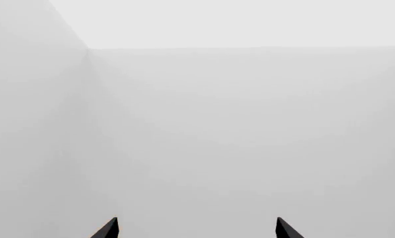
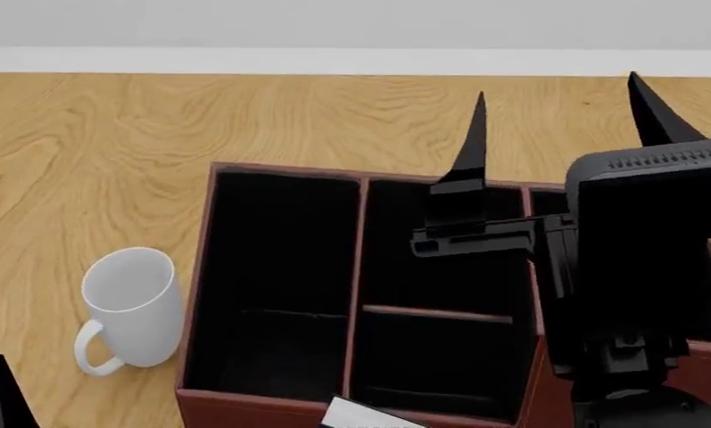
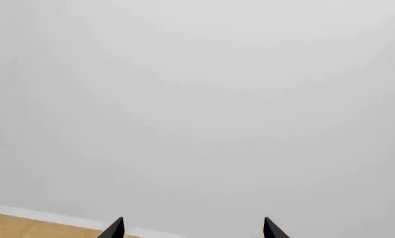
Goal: Pick up the book and place it in the right compartment of the caddy.
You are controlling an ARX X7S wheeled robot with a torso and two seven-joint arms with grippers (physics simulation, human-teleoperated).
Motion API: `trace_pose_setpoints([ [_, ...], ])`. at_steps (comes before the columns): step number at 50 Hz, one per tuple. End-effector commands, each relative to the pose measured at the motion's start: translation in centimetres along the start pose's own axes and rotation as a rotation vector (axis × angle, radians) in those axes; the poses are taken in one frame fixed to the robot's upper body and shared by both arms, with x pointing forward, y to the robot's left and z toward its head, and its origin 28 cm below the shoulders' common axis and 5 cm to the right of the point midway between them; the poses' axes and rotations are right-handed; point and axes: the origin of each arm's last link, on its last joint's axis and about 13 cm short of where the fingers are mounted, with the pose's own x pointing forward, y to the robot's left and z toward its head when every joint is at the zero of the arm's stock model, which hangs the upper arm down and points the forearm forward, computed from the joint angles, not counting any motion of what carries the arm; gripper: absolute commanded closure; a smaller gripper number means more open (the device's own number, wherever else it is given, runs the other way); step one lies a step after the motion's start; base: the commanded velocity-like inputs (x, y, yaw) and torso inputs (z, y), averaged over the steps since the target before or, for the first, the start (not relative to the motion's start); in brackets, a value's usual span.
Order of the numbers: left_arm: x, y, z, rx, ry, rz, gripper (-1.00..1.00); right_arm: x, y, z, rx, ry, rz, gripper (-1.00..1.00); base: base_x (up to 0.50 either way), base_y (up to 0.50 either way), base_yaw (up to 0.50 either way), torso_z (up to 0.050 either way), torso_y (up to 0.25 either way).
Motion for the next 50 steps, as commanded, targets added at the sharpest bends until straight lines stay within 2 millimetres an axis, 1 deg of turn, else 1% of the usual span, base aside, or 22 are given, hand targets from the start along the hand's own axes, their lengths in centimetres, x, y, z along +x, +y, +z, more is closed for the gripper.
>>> trace_pose_setpoints([
  [1,0.0,0.0,0.2,-0.010,-0.013,0.001,-1.00,0.9,-2.0,3.1,-0.063,0.105,0.225,-1.00,0.00,0.00,0.00,0.000,0.000],
  [4,0.0,0.0,0.2,-0.012,-0.017,0.002,-1.00,1.4,-3.0,4.6,-0.069,0.138,0.280,-1.00,0.00,0.00,0.00,0.000,0.000],
  [6,0.0,0.0,0.2,-0.017,-0.019,0.004,-1.00,2.1,-4.0,6.1,-0.114,0.158,0.321,-1.00,0.00,0.00,0.00,0.000,0.000],
  [8,0.0,0.0,0.3,-0.019,-0.019,0.004,-1.00,2.5,-4.5,6.9,-0.135,0.175,0.337,-1.00,0.00,0.00,0.00,0.000,0.000],
  [9,0.0,0.0,0.3,-0.022,-0.020,0.005,-1.00,2.9,-5.0,7.7,-0.137,0.204,0.371,-1.00,0.00,0.00,0.00,0.000,0.000],
  [10,0.0,0.0,0.3,-0.024,-0.020,0.004,-1.00,3.2,-5.3,8.1,-0.174,0.224,0.386,-1.00,0.00,0.00,0.00,0.000,0.000],
  [12,0.0,0.0,0.3,-0.025,-0.021,0.005,-1.00,3.7,-5.4,8.7,-0.151,0.285,0.458,-1.00,0.00,0.00,0.00,0.000,0.000],
  [13,0.0,0.0,0.3,-0.024,-0.022,0.005,-1.00,3.9,-5.4,8.9,-0.171,0.310,0.480,-1.00,0.00,0.00,0.00,0.000,0.000],
  [16,0.0,0.1,0.3,-0.021,-0.025,0.005,-1.00,4.9,-5.2,8.9,-0.195,0.399,0.533,-1.00,0.00,0.00,0.00,0.000,0.000],
  [17,0.0,0.1,0.3,-0.021,-0.027,0.006,-1.00,5.5,-5.0,9.1,-0.171,0.437,0.559,-1.00,0.00,0.00,0.00,0.000,0.000],
  [20,0.0,0.1,0.4,-0.020,-0.029,0.009,-1.00,6.0,-4.6,9.4,-0.183,0.507,0.632,-1.00,0.00,0.00,0.00,0.000,0.000],
  [23,0.0,0.1,0.4,-0.019,-0.027,0.011,-1.00,6.5,-4.2,9.7,-0.198,0.623,0.692,-1.00,0.00,0.00,0.00,0.000,0.000],
  [26,0.0,0.1,0.4,-0.019,-0.029,0.014,-1.00,7.0,-4.2,9.9,-0.189,0.684,0.706,-1.00,0.00,0.00,0.00,0.000,0.000],
  [29,0.0,0.1,0.4,-0.021,-0.029,0.014,-1.00,6.9,-4.2,10.0,-0.221,0.754,0.787,-1.00,0.00,0.00,0.00,0.000,0.000],
  [37,0.0,0.1,0.4,-0.026,-0.030,0.016,-1.00,6.0,-4.4,9.2,-0.285,0.858,0.886,-1.00,0.00,0.00,0.00,0.000,0.000],
  [45,0.0,0.2,0.4,-0.033,-0.025,0.020,-1.00,5.8,-4.6,7.8,-0.342,0.945,0.907,-1.00,0.00,0.00,0.00,0.000,0.000],
  [50,0.0,0.2,0.4,-0.036,-0.021,0.017,-1.00,5.5,-4.6,7.5,-0.365,0.980,0.945,-1.00,0.00,0.00,0.00,0.000,0.000],
])
